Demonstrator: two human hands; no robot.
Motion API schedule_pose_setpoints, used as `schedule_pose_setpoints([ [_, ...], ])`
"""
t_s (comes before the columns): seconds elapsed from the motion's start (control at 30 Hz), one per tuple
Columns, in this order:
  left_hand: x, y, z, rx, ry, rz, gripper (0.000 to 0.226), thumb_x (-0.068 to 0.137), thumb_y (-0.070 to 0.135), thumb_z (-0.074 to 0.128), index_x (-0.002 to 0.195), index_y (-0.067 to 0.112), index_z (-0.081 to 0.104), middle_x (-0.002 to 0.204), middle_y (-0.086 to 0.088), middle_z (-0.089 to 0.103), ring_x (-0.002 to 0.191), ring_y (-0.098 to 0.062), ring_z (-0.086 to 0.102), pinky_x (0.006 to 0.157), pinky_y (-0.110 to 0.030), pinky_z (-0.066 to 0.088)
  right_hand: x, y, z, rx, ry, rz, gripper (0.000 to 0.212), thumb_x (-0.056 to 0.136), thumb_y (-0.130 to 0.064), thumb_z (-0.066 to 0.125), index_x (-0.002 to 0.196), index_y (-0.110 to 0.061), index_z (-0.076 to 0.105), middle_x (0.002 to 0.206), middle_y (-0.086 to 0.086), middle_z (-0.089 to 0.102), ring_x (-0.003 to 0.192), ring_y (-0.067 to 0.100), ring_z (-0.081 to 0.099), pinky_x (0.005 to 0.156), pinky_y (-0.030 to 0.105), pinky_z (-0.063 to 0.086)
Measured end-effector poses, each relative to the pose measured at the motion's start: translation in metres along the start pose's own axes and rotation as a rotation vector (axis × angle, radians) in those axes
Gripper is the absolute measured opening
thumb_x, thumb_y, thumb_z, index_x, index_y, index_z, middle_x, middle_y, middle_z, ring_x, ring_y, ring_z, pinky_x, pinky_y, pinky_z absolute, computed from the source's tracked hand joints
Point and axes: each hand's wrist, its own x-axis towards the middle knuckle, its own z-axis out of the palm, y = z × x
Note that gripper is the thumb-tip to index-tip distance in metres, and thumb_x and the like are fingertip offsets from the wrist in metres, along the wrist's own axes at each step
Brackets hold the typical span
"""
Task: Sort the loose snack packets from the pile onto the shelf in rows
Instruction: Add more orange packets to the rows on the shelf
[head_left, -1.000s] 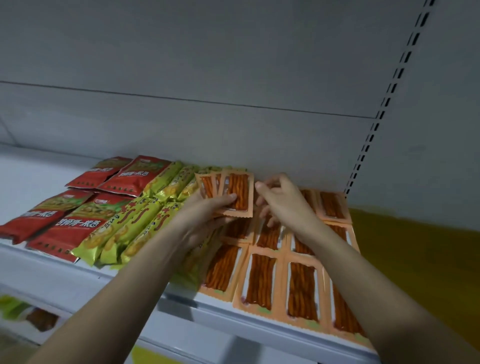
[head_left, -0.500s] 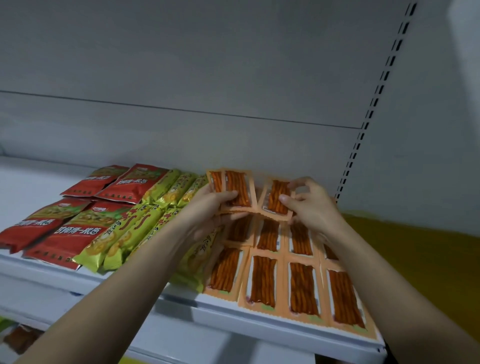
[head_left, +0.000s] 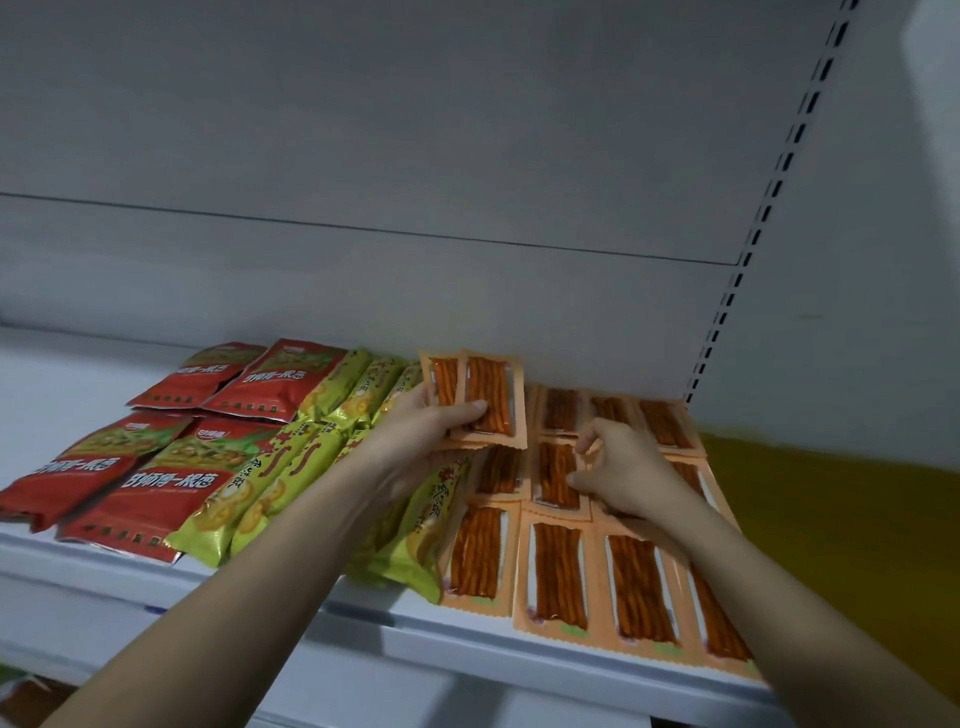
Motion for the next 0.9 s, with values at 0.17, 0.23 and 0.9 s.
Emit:
schedule_pose_setpoints([
  [0.17,0.001,-0.007,0.013,-0.032,-0.005,-0.028,0.02,0.094,0.001,0.063,0.113,0.003,0.063,0.098,-0.013,0.076,0.084,-0.021,0.074,0.074,-0.03,0.063,-0.009,-0.014,-0.008,0.206,0.089,-0.134,0.016,0.097,-0.034,0.059,0.109,-0.023,0.057,0.093,-0.002,0.065,0.07,0.011,0.062,0.056,0.029,0.05],
  [0.23,0.002,-0.01,0.024,-0.028,-0.001,-0.036,0.017,0.094,0.0,0.063,0.11,0.004,0.065,0.098,-0.013,0.074,0.084,-0.02,0.072,0.076,-0.032,0.061,-0.013,-0.024,-0.016,0.46,0.066,-0.149,0.02,0.1,-0.034,0.053,0.115,-0.021,0.054,0.087,0.003,0.068,0.064,0.016,0.066,0.055,0.031,0.055],
  [0.9,0.0,-0.023,0.049,-0.116,0.027,-0.051,0.006,0.098,0.0,0.056,0.1,0.001,0.062,0.084,-0.015,0.076,0.072,-0.02,0.075,0.065,-0.029,0.063,-0.033,0.032,-0.046,0.484,0.072,0.078,0.021,0.098,-0.008,0.056,0.118,-0.013,0.054,0.11,0.01,0.062,0.07,0.025,0.071,0.049,0.032,0.058],
])
